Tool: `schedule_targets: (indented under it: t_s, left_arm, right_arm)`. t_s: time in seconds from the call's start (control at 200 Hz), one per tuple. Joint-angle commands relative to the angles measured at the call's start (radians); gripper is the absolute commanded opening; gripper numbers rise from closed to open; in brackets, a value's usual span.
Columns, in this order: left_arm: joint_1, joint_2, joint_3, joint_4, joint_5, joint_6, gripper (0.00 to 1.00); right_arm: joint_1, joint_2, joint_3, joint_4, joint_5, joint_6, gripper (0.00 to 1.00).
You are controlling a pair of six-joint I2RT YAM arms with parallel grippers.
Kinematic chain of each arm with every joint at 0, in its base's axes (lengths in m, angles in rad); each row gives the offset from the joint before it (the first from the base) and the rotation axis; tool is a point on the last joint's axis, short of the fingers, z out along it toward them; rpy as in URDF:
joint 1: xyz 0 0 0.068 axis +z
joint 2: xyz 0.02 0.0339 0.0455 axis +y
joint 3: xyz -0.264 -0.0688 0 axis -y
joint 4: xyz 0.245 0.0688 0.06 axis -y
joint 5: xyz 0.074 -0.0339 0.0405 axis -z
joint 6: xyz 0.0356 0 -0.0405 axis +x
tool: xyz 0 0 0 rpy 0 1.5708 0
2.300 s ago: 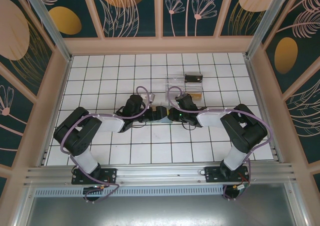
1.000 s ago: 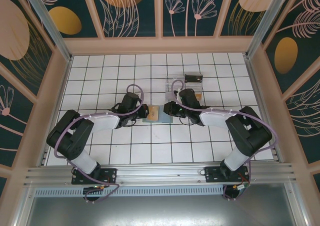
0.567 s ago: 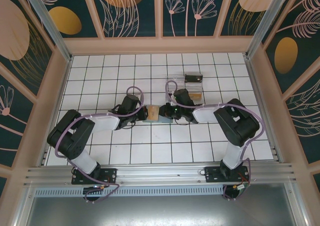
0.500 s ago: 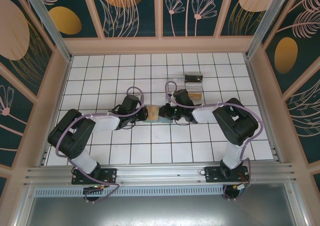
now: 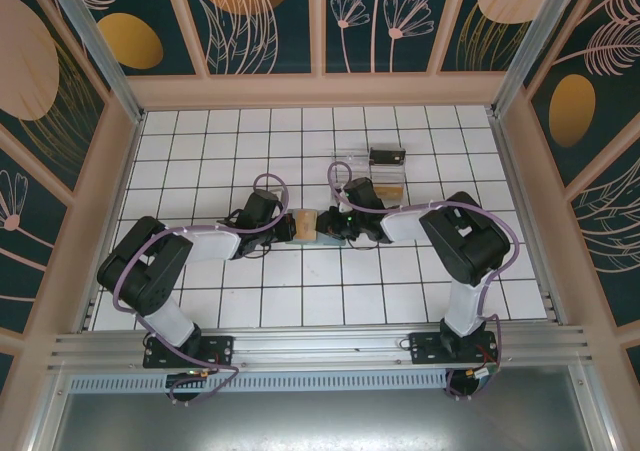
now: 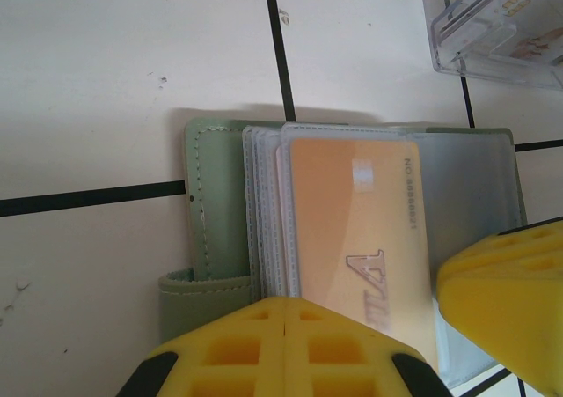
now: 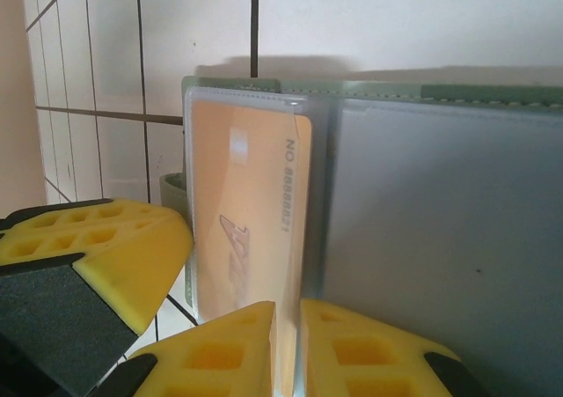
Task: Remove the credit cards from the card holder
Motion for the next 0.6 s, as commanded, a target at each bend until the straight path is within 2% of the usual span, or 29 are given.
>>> schedule_targets:
  t_s: [0.0, 0.35, 0.596]
  left_arm:
    - [0.006, 0.027, -0.008, -0.033, -0.011, -0.001, 0.00]
    - [0.006, 0.031, -0.008, -0.027, 0.010, -0.002, 0.00]
    - [0.006, 0.028, -0.010, -0.031, 0.010, -0.004, 0.00]
  right_arm:
    - [-0.004, 0.020, 0.025, -0.027, 0.014, 0.012, 0.18]
    - [-0.004, 0.042, 0.043, -0.026, -0.002, 0.009, 0.19]
    - [-0.009, 0.039, 0.030, -0.015, -0.007, 0.013, 0.06]
